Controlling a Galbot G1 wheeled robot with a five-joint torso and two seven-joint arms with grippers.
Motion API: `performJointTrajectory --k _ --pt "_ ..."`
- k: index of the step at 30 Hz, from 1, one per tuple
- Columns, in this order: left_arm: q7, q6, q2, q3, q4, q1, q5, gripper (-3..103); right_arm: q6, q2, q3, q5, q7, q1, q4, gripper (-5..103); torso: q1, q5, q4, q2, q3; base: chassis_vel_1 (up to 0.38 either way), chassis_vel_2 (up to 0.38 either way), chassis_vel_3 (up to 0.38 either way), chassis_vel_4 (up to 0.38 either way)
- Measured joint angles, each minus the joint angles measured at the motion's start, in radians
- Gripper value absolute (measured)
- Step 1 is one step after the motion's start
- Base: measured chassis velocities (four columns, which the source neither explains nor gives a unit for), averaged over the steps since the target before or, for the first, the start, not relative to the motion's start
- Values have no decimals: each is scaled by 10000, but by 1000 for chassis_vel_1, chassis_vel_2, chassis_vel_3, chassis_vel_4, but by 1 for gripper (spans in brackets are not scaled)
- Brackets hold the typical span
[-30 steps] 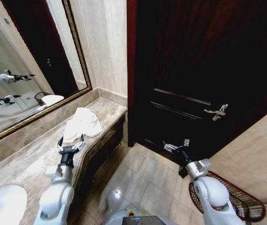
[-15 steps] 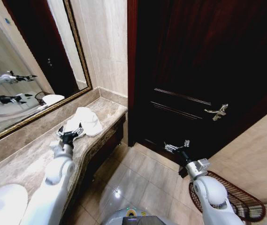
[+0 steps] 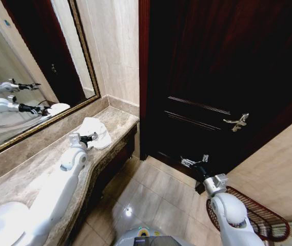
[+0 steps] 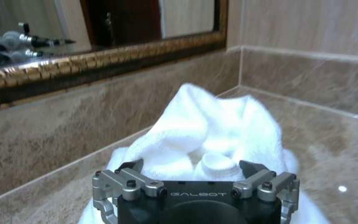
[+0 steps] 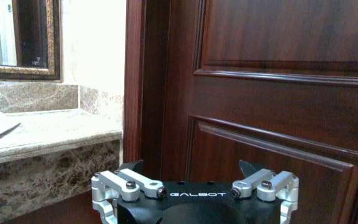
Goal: Discard the used towel into the hamper.
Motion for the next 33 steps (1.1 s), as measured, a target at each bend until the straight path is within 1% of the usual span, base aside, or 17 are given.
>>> performJointTrajectory --k 1,5,11,13,15,16,17,19,21,22,23,24,25,27,28,30,33 --pt "34 -4 -1 77 358 -165 1 100 -12 9 -17 -58 1 41 -30 100 0 1 -1 0 0 0 0 0 0" --pt "121 -79 -85 227 1063 -529 18 100 -47 16 -50 -171 7 94 -74 100 0 2 0 0 0 0 0 0 0" --pt "331 -175 -277 373 1513 -748 82 101 -51 24 -71 -250 10 138 -133 100 0 3 0 0 -1 0 0 0 0" --pt "400 -259 -444 431 1698 -823 108 92 -51 47 -82 -262 12 158 -145 100 0 4 0 1 -1 0 0 0 0" --pt "427 -301 -493 441 1744 -837 117 92 -51 52 -85 -265 12 160 -151 100 0 4 0 1 -2 0 0 0 0" --pt "496 -424 -575 461 1842 -844 176 81 -50 61 -91 -277 13 168 -170 100 -1 6 -1 2 -2 0 0 0 0" --pt "532 -522 -617 476 1918 -844 260 76 -48 62 -92 -285 13 173 -191 100 -1 6 0 2 -2 0 0 0 0" --pt "552 -565 -634 481 1952 -841 302 76 -44 58 -92 -287 14 176 -204 100 -1 6 0 2 -2 0 0 0 0" --pt "601 -677 -690 476 2020 -800 407 65 -17 42 -86 -294 14 176 -260 100 -1 7 -1 2 -3 0 0 0 0" --pt "601 -677 -690 476 2020 -800 407 65 -17 42 -86 -294 14 176 -260 100 -1 7 -1 2 -3 0 0 0 0" --pt "610 -729 -711 461 2019 -771 450 59 1 38 -77 -294 14 168 -284 100 -1 7 -1 3 -3 0 0 0 0" --pt "623 -794 -727 443 2010 -730 515 59 22 33 -71 -295 15 159 -300 100 -1 7 -2 3 -3 0 0 0 0" --pt "658 -944 -732 418 1940 -643 631 49 58 30 -64 -295 16 143 -322 100 -1 4 -2 2 -2 0 0 0 0" --pt "674 -994 -732 410 1911 -614 675 49 69 30 -63 -295 16 138 -329 100 -1 4 -2 2 -2 0 0 0 0" --pt "731 -1169 -719 373 1796 -512 806 38 107 39 -64 -295 19 132 -353 100 -1 3 -1 2 -2 0 0 0 0" --pt "741 -1223 -710 353 1737 -476 835 38 120 45 -68 -295 24 132 -360 100 -1 2 -1 2 -1 0 0 0 0" --pt "797 -1554 -665 241 1455 -338 888 27 142 73 -102 -294 30 132 -364 100 0 0 -1 1 0 0 0 0 0"
